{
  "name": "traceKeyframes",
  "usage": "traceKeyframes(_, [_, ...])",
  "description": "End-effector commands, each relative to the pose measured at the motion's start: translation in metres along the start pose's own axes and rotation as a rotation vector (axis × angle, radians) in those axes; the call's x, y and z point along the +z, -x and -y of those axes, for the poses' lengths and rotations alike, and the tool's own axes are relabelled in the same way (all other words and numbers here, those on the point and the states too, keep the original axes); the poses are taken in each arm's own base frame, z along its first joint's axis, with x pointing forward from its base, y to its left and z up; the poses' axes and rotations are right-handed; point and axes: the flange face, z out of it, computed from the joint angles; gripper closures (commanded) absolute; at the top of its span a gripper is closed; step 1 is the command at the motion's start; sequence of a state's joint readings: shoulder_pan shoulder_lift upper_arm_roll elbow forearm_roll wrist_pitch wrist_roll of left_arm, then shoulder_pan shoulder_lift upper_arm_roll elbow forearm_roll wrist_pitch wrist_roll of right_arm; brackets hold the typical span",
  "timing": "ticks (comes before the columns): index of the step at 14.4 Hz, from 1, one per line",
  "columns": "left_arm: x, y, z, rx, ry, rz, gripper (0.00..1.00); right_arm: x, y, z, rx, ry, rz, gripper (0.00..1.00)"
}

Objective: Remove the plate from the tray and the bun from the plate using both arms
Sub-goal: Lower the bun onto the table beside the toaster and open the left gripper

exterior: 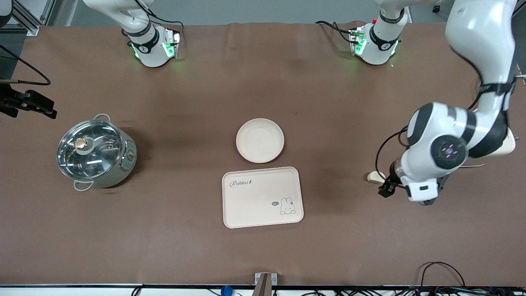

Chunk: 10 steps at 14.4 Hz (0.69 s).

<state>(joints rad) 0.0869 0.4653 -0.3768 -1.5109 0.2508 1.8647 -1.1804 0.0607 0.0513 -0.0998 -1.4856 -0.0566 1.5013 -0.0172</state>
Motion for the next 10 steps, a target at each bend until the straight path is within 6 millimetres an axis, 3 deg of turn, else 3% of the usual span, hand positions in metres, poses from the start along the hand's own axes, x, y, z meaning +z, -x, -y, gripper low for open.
traceKeyframes(1, [-0.069,0.007,0.03,0.174,-0.02,-0.012,0.0,-0.003,0.002,0.004,-0.016,0.004,0.002,0.0])
traceKeyframes(3, [-0.118,0.009,0.048,0.286,-0.028,-0.03,0.0,-0.003,0.002,0.002,-0.015,0.003,0.004,0.0])
traceKeyframes(5, [-0.154,0.013,0.069,0.34,-0.013,-0.03,0.0,-0.002,0.001,-0.001,-0.014,0.003,0.004,0.0])
traceKeyframes(10, [-0.22,0.018,0.13,0.558,0.047,-0.012,0.0,-0.005,0.002,0.003,-0.018,0.003,0.001,0.0])
